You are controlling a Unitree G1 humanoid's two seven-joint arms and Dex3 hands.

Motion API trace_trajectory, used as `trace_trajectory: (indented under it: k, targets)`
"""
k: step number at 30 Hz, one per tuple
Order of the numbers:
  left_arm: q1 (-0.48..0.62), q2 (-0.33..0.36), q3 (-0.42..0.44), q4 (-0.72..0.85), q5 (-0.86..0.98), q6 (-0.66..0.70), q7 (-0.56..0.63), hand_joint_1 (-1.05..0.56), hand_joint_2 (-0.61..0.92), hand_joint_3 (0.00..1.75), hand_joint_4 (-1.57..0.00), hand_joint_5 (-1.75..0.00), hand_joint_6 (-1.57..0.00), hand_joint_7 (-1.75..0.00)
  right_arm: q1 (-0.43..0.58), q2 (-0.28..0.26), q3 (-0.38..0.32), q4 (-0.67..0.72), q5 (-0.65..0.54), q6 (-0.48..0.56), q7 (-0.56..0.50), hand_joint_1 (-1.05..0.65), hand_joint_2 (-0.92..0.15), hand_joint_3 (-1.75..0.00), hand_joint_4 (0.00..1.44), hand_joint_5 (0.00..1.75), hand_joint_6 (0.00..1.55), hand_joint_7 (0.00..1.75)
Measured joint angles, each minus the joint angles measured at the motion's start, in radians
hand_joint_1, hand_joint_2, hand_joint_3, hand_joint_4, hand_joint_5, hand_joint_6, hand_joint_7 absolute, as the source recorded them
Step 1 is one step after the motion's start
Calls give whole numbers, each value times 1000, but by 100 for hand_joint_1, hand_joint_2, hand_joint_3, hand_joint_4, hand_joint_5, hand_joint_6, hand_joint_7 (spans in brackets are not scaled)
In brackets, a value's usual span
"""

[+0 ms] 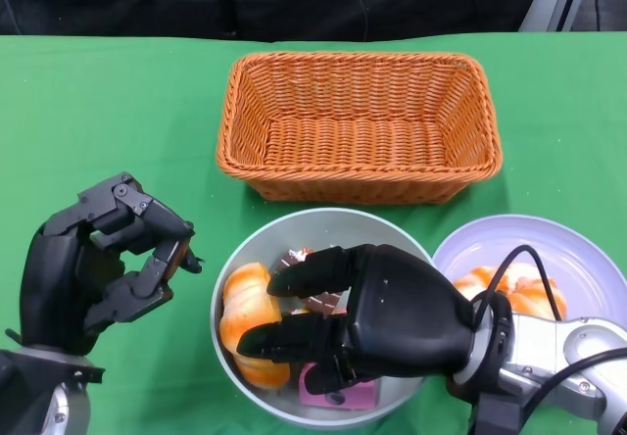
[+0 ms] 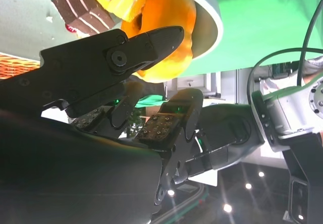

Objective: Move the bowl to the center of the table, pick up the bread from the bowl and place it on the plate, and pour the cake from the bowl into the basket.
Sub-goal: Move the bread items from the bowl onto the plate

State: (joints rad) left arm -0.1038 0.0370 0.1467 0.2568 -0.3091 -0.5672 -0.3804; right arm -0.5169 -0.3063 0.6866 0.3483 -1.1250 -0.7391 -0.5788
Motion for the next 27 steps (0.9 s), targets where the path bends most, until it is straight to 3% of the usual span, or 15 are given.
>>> trace_trajectory:
  k: [15, 27]
  targets:
    - [0, 0, 4, 5, 11, -17, 0, -15, 76, 64, -85, -147, -90, -115, 0, 11, 6, 27, 1, 26, 26, -54, -87, -1, 86, 0, 75, 0]
    - [0, 2, 17, 4, 24, -17, 2, -14, 82, 55, -84, -147, -87, -118, 0, 45, 20, 61, 2, 75, 51, -58, -84, 0, 77, 1, 67, 0]
